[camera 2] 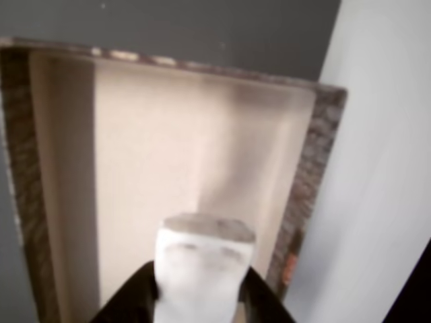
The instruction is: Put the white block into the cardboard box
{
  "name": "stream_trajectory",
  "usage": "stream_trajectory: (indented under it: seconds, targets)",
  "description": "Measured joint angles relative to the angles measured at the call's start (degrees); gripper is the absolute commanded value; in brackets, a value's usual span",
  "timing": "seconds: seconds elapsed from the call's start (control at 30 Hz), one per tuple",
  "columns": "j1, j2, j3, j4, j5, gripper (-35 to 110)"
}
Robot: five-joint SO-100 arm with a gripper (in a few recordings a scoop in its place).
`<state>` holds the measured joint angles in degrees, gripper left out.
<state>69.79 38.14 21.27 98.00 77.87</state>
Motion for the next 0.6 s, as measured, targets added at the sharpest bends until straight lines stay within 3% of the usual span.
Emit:
stream_trajectory:
  seconds: [0.6]
  targets:
    - [0.1, -7.5, -3.9, 0.0, 2.4, 4]
